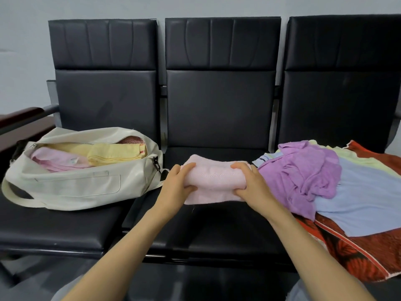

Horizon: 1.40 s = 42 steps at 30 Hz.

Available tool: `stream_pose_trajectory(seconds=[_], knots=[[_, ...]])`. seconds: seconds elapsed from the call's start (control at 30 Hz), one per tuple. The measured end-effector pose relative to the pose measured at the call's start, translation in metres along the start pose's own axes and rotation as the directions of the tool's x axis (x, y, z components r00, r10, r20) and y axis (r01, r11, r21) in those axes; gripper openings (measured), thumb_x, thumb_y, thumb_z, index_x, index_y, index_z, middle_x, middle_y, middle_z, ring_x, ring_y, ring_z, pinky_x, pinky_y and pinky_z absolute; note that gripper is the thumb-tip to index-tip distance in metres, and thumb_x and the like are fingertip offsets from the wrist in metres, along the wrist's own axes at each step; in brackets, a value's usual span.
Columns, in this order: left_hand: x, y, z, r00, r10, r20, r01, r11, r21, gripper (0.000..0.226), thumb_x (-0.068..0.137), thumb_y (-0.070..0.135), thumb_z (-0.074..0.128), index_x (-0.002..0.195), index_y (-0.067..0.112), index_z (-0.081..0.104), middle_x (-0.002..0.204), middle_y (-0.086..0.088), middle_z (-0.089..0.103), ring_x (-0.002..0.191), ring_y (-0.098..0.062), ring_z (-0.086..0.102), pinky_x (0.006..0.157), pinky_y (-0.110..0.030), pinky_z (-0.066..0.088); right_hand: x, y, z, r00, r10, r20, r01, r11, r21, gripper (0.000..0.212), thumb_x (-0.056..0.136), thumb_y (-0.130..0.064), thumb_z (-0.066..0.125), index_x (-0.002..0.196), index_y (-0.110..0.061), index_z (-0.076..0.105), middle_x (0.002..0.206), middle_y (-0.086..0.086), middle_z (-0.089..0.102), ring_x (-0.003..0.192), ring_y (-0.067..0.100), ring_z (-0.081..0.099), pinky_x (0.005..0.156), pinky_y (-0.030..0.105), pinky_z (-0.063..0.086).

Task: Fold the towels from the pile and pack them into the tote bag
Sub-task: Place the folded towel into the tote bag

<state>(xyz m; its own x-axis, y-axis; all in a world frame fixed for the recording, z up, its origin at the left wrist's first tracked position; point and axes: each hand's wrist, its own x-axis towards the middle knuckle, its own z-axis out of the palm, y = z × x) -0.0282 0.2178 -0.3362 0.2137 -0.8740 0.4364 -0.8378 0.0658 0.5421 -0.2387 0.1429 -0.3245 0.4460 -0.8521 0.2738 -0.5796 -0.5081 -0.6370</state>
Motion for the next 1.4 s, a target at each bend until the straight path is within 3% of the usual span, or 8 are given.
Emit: stream_pose_trajectory(seconds=[0.13, 0.33, 0.43, 0.57, 0.8, 1.0, 1.13, 1.4], knots=[[-0.002, -0.004, 0.002, 0.977, 0.183, -0.111, -0.151, 0.956, 0.252, 0.044, 0.064, 0.007, 0.081, 0.105, 0.010, 0.065, 0.081, -0.001, 0.045, 0.074, -0.017, 0.044, 0.054, -0.030, 0.039, 0.018, -0.004, 0.008, 0.944, 0.322, -0.076, -0.330, 0.935, -0.129, 0.046, 0.089, -0.011, 0.063, 0.133, -0.014, 0.047, 0.123, 0.002, 0.047, 0.113, 0.016, 0.048, 0.089, 0.024, 0.039], [0.001, -0.014, -0.010, 0.953, 0.299, -0.053, -0.289, 0.946, 0.150, 0.037, 0.060, 0.032, 0.073, 0.083, 0.012, 0.052, 0.104, -0.005, 0.051, 0.101, -0.021, 0.046, 0.071, -0.021, 0.041, 0.005, -0.003, 0.001, 0.986, 0.061, -0.158, -0.079, 0.991, -0.108, 0.035, 0.082, -0.014, 0.068, 0.115, -0.017, 0.058, 0.118, 0.009, 0.051, 0.105, 0.024, 0.050, 0.086, 0.030, 0.041], [-0.004, -0.009, -0.025, 0.996, 0.036, 0.080, -0.005, 0.936, -0.353, 0.034, 0.065, 0.029, 0.068, 0.089, 0.016, 0.047, 0.090, 0.005, 0.061, 0.086, -0.008, 0.059, 0.066, -0.025, 0.052, 0.006, -0.001, -0.005, 0.985, 0.107, -0.132, -0.098, 0.992, 0.077, 0.046, 0.075, -0.013, 0.077, 0.116, -0.016, 0.056, 0.127, 0.008, 0.045, 0.108, 0.020, 0.047, 0.088, 0.027, 0.040], [-0.004, -0.009, -0.031, 0.978, -0.134, 0.163, 0.201, 0.822, -0.533, 0.036, 0.087, 0.022, 0.068, 0.116, 0.020, 0.046, 0.105, 0.009, 0.059, 0.089, 0.005, 0.060, 0.070, -0.016, 0.052, 0.006, 0.000, -0.005, 0.986, 0.153, 0.067, -0.167, 0.907, 0.387, 0.053, 0.084, -0.013, 0.069, 0.131, -0.022, 0.046, 0.126, -0.002, 0.054, 0.116, 0.016, 0.053, 0.086, 0.024, 0.047], [0.011, -0.029, -0.053, 0.857, -0.117, 0.502, 0.335, 0.867, -0.369, 0.038, 0.079, 0.013, 0.076, 0.108, 0.031, 0.057, 0.107, 0.010, 0.066, 0.098, -0.003, 0.064, 0.081, -0.018, 0.052, 0.027, 0.016, 0.026, 0.945, 0.237, 0.226, -0.274, 0.950, 0.150, 0.030, 0.094, -0.028, 0.059, 0.123, -0.030, 0.054, 0.090, -0.011, 0.058, 0.080, 0.002, 0.057, 0.084, 0.028, 0.051], [0.037, -0.073, -0.105, 0.971, -0.218, 0.102, 0.227, 0.969, -0.095, 0.032, 0.083, 0.014, 0.071, 0.114, 0.017, 0.063, 0.104, 0.003, 0.064, 0.099, -0.017, 0.060, 0.077, -0.026, 0.043, 0.074, -0.057, 0.055, 0.963, 0.083, 0.255, -0.143, 0.964, 0.225, 0.032, 0.097, -0.031, 0.054, 0.126, -0.036, 0.044, 0.094, -0.016, 0.055, 0.084, -0.006, 0.053, 0.065, 0.011, 0.040], [0.059, -0.110, -0.160, 0.952, -0.293, -0.083, 0.295, 0.955, 0.011, 0.028, 0.087, 0.012, 0.066, 0.115, 0.011, 0.062, 0.093, -0.001, 0.064, 0.093, -0.020, 0.061, 0.067, -0.025, 0.040, 0.134, -0.122, 0.092, 0.984, -0.056, 0.170, 0.008, 0.963, 0.270, 0.037, 0.096, -0.025, 0.054, 0.132, -0.024, 0.047, 0.113, -0.001, 0.055, 0.099, 0.015, 0.057, 0.079, 0.024, 0.043], [0.056, -0.184, -0.197, 0.934, -0.317, -0.167, 0.306, 0.948, -0.091, 0.024, 0.086, 0.008, 0.050, 0.104, 0.011, 0.065, 0.103, -0.006, 0.067, 0.101, -0.022, 0.062, 0.083, -0.033, 0.052, 0.188, -0.182, 0.183, 0.962, -0.173, 0.211, 0.087, 0.927, 0.364, 0.033, 0.095, -0.026, 0.050, 0.128, -0.024, 0.047, 0.115, -0.004, 0.050, 0.107, 0.018, 0.054, 0.082, 0.025, 0.047]])
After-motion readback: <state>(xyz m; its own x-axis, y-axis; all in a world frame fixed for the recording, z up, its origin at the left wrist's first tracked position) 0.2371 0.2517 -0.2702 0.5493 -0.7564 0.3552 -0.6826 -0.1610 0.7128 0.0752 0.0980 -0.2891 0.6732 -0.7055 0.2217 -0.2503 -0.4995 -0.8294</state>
